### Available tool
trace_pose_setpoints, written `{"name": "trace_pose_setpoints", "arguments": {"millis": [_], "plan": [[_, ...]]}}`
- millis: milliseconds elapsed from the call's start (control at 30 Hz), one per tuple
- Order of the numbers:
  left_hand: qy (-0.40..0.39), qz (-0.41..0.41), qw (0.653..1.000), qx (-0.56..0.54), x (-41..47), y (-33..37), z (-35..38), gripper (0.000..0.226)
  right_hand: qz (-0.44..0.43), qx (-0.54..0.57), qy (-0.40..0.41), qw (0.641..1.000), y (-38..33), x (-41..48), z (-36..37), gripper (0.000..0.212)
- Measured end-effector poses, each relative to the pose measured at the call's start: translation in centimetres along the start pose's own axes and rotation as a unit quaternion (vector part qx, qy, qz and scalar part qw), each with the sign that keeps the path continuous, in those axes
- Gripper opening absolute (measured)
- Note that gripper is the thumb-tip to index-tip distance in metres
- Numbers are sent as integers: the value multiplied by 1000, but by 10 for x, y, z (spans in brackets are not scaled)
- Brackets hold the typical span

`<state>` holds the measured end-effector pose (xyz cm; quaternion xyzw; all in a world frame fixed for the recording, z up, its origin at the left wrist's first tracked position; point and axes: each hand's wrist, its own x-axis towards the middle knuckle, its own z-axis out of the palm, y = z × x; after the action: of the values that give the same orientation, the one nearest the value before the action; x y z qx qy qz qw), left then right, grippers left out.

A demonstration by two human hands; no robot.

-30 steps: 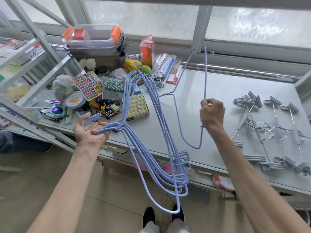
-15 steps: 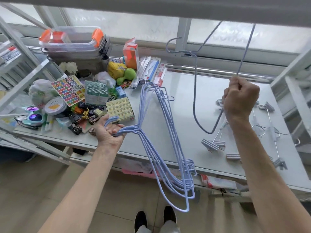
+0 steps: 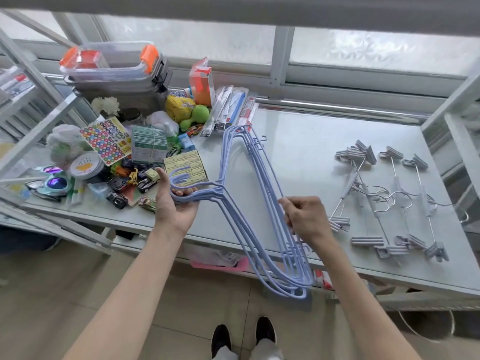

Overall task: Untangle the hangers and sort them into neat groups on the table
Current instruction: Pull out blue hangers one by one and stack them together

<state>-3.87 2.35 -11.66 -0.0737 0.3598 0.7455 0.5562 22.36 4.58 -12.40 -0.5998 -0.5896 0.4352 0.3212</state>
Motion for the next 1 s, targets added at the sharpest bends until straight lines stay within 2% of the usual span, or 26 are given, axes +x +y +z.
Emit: {"name": "trace_pose_setpoints", "arguments": {"millis": [100,200,267,400,433,567,667,767,867,1000], "plan": [[8,2,1000,30,2,-1,-2,50,-6,-76,10,997,1,-5,4,43],[6,2,999,42,0,-3,-2,47,-32,-155,-15,987,1,-5,5,42],[15,-3,999,52,-2,-3,0,34,-32,-185,-16,982,1,-4,6,41],[24,-32,996,74,1,-1,2,8,1,-184,44,982,-2,-5,8,18],[22,-37,996,73,2,0,2,6,10,-191,53,980,-4,-5,8,20],[31,-34,996,80,7,0,2,27,50,-251,14,967,-11,-2,14,44],[34,-32,995,84,10,0,4,28,73,-303,-41,949,-19,-6,19,28],[27,-34,995,85,12,0,8,26,77,-334,-51,938,-23,-6,21,20],[4,-28,994,109,14,0,18,26,81,-338,-64,935,-30,-3,22,17],[6,-28,987,158,23,-2,34,12,82,-335,-47,937,-31,-3,25,17]]}}
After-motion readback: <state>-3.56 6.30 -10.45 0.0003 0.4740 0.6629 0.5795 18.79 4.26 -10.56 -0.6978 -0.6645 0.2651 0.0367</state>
